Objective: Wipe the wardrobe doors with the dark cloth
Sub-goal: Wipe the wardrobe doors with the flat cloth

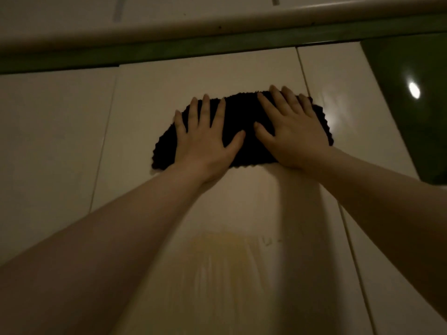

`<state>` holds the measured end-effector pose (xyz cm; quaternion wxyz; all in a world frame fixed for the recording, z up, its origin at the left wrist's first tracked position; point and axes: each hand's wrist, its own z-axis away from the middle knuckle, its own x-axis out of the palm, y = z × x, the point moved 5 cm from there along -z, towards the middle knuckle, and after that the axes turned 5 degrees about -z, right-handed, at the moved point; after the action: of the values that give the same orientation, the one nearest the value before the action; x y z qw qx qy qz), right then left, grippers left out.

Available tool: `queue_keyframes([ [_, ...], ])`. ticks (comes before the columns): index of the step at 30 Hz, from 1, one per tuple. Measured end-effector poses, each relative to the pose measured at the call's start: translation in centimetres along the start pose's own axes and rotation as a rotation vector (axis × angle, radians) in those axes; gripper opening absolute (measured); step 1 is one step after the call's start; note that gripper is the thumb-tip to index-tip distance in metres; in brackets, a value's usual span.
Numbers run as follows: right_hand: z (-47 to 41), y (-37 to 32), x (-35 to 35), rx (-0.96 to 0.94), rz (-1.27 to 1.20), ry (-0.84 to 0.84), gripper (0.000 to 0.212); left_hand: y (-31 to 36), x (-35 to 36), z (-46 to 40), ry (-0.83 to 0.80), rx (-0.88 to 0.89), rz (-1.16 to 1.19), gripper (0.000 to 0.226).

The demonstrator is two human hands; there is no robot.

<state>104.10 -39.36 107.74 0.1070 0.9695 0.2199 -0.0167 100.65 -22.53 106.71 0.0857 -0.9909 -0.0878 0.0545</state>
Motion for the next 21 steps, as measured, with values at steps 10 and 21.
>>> queue_keyframes([
  [10, 9.0, -2.3, 0.7, 0.09, -0.004, -0.039, 0.068, 1.2, 0.4, 8.1, -0.062, 0.031, 0.009, 0.079],
  [21, 19.2, -5.4, 1.1, 0.097, -0.012, -0.055, 0.066, 2.4, 0.8, 18.1, -0.141, 0.045, 0.011, 0.08],
])
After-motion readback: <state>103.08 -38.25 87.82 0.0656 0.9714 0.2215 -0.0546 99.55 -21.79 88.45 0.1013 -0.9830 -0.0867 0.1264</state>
